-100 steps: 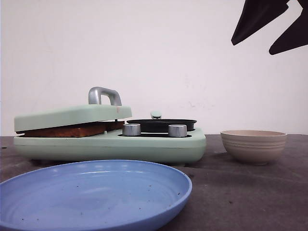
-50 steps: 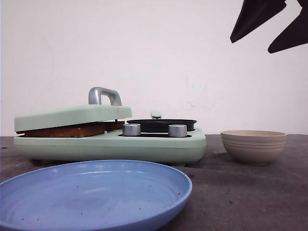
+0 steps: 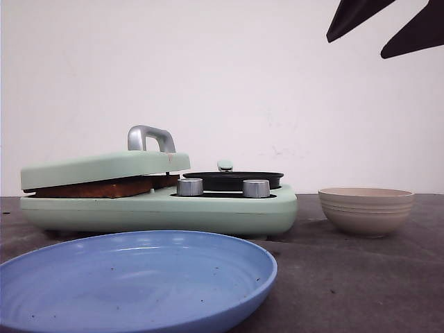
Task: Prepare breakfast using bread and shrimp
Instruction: 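Raise the left gripper away from the closed lid, then lower the right gripper to the cream shrimp bowl rim and grasp it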
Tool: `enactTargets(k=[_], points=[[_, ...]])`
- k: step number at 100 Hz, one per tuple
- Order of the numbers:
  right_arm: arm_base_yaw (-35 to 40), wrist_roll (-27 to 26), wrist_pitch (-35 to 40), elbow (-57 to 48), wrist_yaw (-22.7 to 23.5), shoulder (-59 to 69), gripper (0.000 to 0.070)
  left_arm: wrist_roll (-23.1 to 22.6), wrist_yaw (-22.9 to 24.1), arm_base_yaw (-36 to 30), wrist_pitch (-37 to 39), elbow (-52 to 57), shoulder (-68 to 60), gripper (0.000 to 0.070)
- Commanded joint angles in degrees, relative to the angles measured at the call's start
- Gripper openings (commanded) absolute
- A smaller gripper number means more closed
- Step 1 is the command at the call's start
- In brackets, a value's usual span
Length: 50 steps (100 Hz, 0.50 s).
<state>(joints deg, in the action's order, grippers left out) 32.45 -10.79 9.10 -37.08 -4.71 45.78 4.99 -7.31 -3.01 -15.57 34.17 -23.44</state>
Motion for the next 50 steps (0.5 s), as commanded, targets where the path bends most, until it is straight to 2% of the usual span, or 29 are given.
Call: enactTargets(k=[1, 26, 35, 50], points=[[-0.2, -0.4, -1.0, -0.3, -0.2, 0.2, 0.0502, 0.5, 0.3, 0.1, -0.5, -1.7, 1.4, 0.0003], [-4.2, -1.0, -1.0, -1.4, 0.3, 0.4, 0.0502, 1.1, 0.9, 0.0, -3.8, -7.4, 7.3, 0.0006], [-6.3, -2.0, 0.0, -3.1, 0.5, 1.4, 0.0502, 1.8, 0.9, 0.0, -4.3, -7.8, 7.6, 0.0031], [-11.4, -2.9, 5.2, -8.5, 4.2, 6.5, 0.0502, 2.0, 0.9, 0.0, -4.4, -7.8, 7.6, 0.0032]])
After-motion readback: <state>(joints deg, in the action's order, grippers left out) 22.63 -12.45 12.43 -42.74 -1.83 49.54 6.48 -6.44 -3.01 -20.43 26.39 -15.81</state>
